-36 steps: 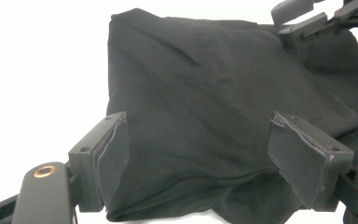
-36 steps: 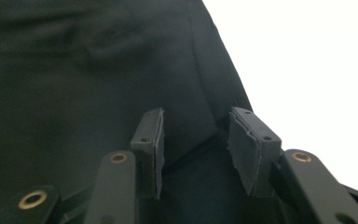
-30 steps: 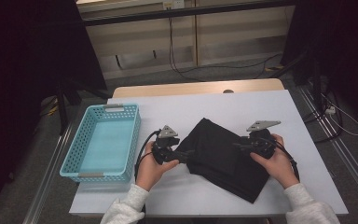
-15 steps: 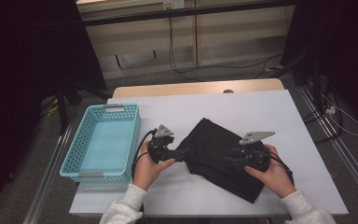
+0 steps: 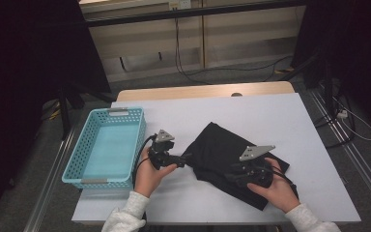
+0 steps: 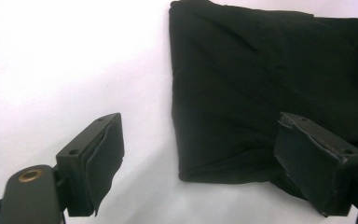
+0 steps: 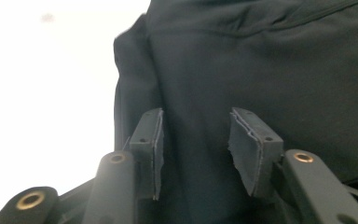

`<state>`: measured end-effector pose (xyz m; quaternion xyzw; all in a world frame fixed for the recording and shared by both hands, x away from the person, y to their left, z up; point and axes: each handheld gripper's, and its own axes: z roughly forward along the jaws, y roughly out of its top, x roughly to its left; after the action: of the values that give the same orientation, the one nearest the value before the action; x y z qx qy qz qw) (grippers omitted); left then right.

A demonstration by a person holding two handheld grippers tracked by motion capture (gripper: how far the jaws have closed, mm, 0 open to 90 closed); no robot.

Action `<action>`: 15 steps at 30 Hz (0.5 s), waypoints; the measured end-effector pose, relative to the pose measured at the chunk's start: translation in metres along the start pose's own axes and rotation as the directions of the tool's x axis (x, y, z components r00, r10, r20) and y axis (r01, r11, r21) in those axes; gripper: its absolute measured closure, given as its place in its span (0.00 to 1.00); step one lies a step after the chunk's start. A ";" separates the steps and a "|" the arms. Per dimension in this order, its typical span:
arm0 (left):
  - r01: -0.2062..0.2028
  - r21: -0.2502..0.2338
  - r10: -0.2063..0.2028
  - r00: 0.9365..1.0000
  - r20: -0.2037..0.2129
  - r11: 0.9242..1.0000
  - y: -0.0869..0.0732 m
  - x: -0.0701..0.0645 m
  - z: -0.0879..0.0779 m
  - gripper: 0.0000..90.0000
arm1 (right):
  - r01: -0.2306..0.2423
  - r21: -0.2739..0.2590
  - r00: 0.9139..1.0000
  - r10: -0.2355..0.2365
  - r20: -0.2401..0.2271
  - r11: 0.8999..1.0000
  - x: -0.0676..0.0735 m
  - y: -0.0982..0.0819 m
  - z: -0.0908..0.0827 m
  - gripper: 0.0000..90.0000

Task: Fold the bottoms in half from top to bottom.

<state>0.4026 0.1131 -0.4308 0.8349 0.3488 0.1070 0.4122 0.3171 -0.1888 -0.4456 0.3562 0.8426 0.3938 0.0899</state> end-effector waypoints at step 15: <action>-0.005 0.001 0.005 1.000 -0.012 1.000 0.000 0.002 -0.001 0.18 | 0.016 0.032 1.000 -0.017 0.008 0.999 -0.005 -0.001 0.001 0.95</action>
<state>0.4035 0.1159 -0.4306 0.8352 0.3492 0.1130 0.4094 0.3203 -0.1919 -0.4480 0.3523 0.8514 0.3778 0.0909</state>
